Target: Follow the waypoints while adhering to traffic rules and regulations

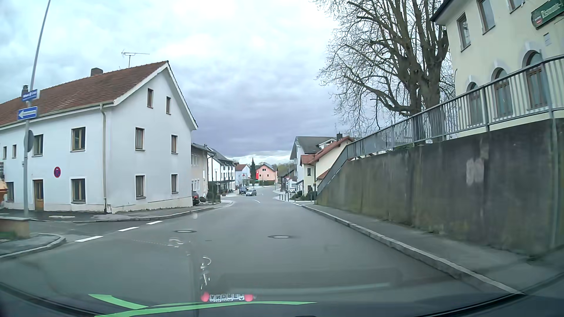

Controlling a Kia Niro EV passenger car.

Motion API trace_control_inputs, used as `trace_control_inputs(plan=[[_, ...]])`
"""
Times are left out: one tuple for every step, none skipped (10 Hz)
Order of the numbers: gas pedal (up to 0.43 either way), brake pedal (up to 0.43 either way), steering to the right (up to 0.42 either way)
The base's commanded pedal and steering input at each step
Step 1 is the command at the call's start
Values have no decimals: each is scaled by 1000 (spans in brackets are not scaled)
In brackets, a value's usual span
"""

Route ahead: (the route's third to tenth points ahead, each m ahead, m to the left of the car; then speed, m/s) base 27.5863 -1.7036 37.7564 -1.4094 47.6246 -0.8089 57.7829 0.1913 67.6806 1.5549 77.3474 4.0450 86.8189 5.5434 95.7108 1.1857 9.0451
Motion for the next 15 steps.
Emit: trace_control_inputs(plan=[[28, 0, 3], [28, 0, 2], [28, 0, 1], [28, 0, 1], [28, 0, 0], [28, 0, 0], [20, 0, 0], [0, 0, 0], [0, 0, 0], [0, 0, 0], [0, 0, 0], [0, 0, -2], [0, 0, -3], [0, 0, -3], [0, 0, -4]])
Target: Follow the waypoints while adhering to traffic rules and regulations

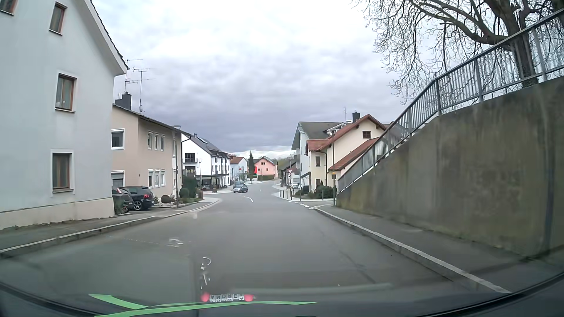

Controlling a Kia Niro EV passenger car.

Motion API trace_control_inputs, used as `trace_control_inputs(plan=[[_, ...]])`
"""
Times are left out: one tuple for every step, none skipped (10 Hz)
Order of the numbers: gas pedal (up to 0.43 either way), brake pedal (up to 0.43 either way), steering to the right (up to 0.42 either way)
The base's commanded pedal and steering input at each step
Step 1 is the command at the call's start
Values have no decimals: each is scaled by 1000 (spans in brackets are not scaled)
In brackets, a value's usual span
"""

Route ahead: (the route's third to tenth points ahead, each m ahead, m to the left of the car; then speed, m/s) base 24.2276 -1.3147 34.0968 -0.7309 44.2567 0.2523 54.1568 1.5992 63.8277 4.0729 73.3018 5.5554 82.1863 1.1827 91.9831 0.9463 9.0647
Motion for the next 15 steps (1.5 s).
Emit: trace_control_inputs(plan=[[0, 0, -5], [0, 0, -5], [0, 0, -6], [0, 0, -9], [0, 0, -10], [0, 0, -11], [0, 0, -12], [0, 0, -13], [0, 0, -14], [0, 0, -15], [0, 0, -15], [0, 0, -15], [0, 0, -16], [0, 0, -16], [0, 0, -15]])
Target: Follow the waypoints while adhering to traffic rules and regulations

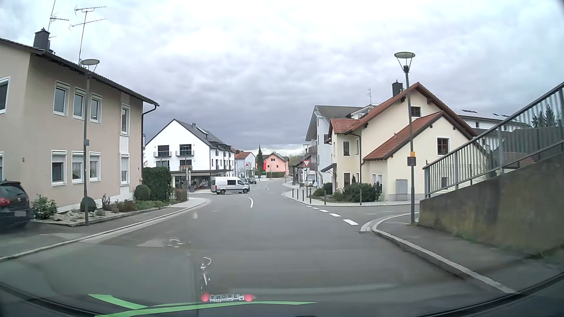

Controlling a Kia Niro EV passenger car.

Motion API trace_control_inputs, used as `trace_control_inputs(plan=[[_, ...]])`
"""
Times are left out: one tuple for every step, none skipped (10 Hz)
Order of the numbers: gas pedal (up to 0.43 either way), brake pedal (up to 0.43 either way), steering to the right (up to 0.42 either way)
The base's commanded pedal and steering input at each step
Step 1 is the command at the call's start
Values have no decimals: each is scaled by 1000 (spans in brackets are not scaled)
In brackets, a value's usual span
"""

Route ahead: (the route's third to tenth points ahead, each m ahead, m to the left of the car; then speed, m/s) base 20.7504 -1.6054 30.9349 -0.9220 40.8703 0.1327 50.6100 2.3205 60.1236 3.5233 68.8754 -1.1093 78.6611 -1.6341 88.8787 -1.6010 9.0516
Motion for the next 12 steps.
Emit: trace_control_inputs(plan=[[0, 6, -15], [0, 6, -15], [0, 6, -15], [0, 12, -14], [0, 12, -12], [0, 12, -10], [0, 12, -9], [0, 18, -8], [0, 24, -8], [0, 24, -8], [0, 24, -7], [0, 37, -6]])
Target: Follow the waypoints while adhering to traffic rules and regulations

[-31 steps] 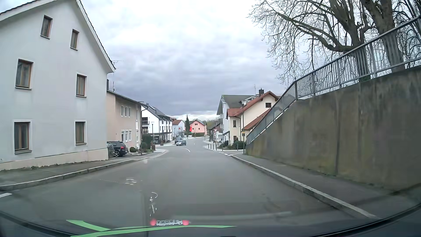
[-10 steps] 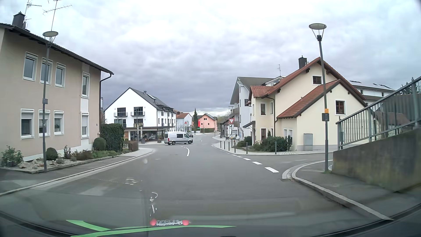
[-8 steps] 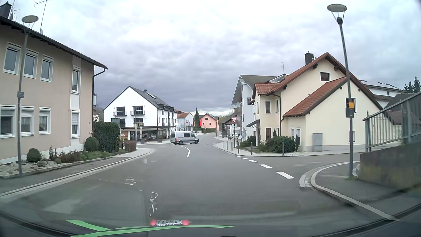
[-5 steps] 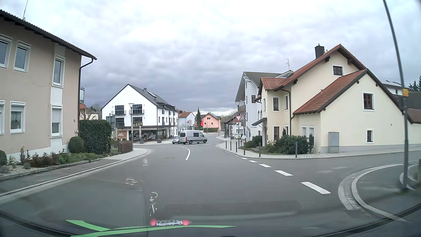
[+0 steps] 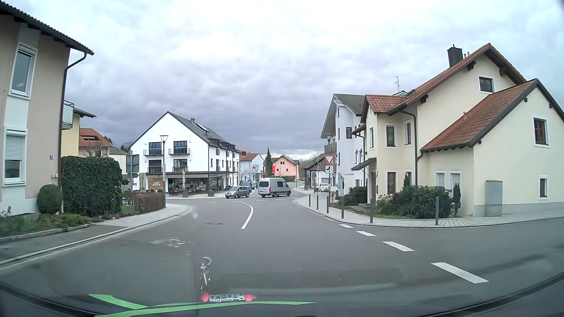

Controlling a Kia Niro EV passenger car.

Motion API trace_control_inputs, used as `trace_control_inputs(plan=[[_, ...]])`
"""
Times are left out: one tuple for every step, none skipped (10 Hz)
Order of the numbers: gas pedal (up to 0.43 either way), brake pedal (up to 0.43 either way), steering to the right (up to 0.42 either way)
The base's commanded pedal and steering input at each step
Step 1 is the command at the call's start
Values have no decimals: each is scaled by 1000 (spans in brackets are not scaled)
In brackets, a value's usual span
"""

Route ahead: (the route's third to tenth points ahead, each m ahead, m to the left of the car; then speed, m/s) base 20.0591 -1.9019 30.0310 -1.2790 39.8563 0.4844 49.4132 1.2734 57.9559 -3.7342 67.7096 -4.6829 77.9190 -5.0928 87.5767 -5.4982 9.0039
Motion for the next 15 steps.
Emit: trace_control_inputs(plan=[[0, 43, -6], [0, 49, -6], [0, 61, -6], [0, 67, -6], [0, 67, -6], [0, 67, -6], [0, 67, -6], [0, 73, -6], [0, 73, -6], [0, 73, -6], [0, 73, -6], [0, 73, -6], [0, 73, -6], [0, 73, -6], [0, 73, -6]])
